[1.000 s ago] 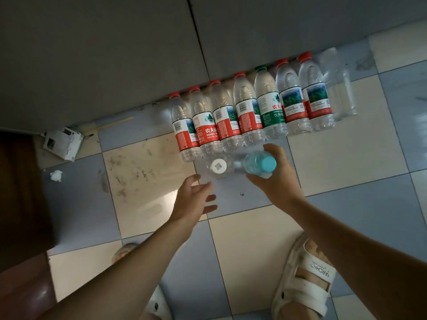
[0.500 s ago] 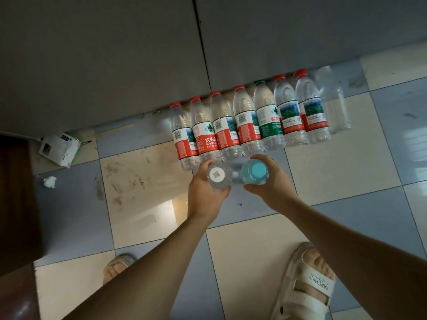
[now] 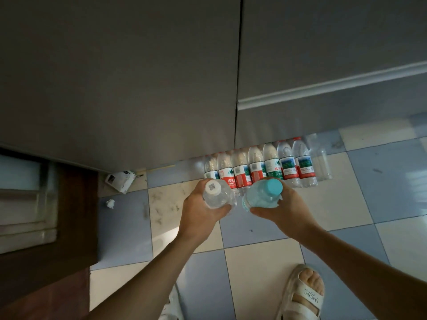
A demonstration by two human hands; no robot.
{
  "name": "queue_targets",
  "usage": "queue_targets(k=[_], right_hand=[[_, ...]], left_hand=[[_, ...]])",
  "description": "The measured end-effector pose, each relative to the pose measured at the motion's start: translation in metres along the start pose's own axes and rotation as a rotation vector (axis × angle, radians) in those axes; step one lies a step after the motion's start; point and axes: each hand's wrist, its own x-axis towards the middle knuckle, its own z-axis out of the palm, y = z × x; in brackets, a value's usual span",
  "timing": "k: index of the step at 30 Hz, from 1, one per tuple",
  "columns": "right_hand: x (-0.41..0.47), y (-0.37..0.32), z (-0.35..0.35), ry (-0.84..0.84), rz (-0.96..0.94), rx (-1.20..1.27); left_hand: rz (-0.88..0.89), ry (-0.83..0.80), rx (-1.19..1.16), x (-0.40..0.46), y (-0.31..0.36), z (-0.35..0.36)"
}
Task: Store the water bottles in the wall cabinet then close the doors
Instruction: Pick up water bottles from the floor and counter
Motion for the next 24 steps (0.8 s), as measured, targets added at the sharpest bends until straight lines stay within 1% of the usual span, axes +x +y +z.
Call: queue_targets(k=[6,8,13,17,21,24], right_hand=[[-0.049,-0.153,-0.042,-0.038,-0.105,0.036],[-0.064,-0.193,-0.052,-0.032,-0.141,0.049],[-0.117,-0.324,-0.083,-0.017,-0.250,0.003],[-0.168,-0.415,-0.095,0.004,-0.353,0.006],[-0.213,-0.492,-0.093,0.041,-0.466,0.051],[-0.237,-0.549,-0.087,0.061,-0.516,0.061]], left_hand=[[0.063,0.051,-0.061,-0.039,0.112,-0.099],[0.099,0.066,-0.081,-0.054,0.141,-0.123],[0.180,0.088,-0.140,-0.111,0.239,-0.204],[0.262,0.096,-0.221,-0.161,0.305,-0.268],[0.376,0.174,-0.300,-0.203,0.350,-0.331],[0.447,0.230,-0.356,-0.221,0.376,-0.375]])
